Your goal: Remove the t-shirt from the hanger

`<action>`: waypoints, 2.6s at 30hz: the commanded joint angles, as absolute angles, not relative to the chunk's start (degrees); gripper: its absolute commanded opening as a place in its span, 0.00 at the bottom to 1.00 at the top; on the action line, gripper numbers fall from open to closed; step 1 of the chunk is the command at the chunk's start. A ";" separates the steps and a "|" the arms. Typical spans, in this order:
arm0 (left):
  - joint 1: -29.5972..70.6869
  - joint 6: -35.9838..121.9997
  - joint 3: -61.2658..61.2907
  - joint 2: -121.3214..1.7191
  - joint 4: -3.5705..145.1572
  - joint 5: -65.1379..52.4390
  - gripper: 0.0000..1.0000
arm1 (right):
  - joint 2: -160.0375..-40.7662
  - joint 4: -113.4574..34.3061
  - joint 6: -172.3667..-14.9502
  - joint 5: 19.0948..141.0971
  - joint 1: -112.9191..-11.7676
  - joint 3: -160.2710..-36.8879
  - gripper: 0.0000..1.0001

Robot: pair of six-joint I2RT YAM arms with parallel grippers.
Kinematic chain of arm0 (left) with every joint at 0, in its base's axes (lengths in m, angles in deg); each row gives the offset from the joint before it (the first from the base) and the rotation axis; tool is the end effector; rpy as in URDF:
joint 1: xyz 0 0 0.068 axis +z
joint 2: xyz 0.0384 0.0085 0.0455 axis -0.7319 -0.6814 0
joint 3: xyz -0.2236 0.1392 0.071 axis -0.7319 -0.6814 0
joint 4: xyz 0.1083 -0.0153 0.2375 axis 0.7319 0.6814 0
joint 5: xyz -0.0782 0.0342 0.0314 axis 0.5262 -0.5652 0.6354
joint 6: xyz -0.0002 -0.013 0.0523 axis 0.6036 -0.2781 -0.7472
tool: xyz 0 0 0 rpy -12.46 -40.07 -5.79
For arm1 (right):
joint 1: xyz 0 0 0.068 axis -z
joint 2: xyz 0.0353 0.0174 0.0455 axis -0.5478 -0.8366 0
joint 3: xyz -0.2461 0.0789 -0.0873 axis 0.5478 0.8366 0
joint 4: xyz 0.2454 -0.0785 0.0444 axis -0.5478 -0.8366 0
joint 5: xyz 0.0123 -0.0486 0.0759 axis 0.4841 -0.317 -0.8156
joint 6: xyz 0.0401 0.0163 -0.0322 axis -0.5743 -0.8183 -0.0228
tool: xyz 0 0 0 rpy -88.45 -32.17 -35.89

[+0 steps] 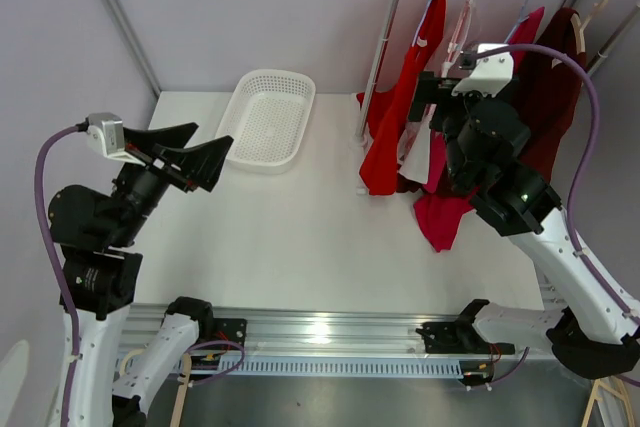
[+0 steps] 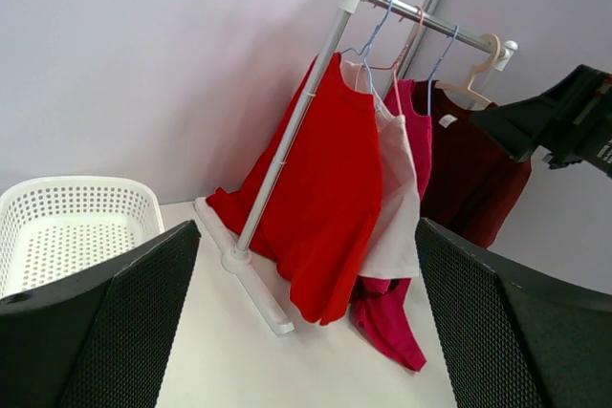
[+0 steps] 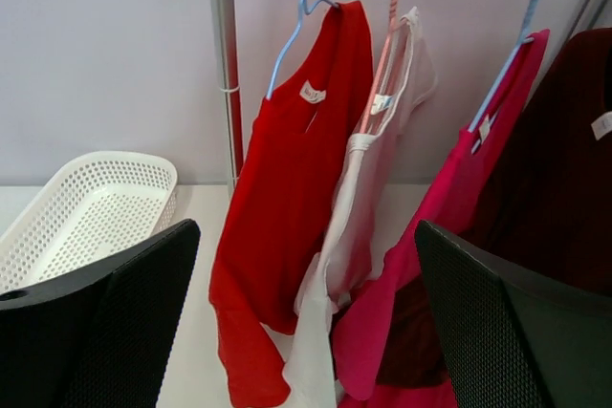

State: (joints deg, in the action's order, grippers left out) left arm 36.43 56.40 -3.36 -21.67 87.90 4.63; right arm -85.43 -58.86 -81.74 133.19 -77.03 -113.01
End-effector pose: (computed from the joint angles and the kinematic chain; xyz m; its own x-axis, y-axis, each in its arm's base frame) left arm 0.0868 -0.0282 0.4832 0.0488 -0.4146 -0.9087 0.5572 0.7663 -0.3197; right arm 0.1702 0.1280 0.5163 0.0485 -0.0398 -0.9980 0.0318 0.9988 -0.0383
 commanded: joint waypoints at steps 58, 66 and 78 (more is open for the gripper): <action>29.47 51.20 6.77 -38.88 101.02 3.76 0.99 | -120.22 -78.62 -91.68 103.30 -20.56 -154.78 0.83; 29.47 50.94 5.89 -39.50 101.20 3.41 1.00 | -115.57 -82.40 -95.72 92.05 -20.56 -156.45 0.88; 29.47 50.76 5.01 -39.15 100.76 3.14 0.99 | -113.54 -79.15 -90.98 98.56 -17.23 -153.91 0.87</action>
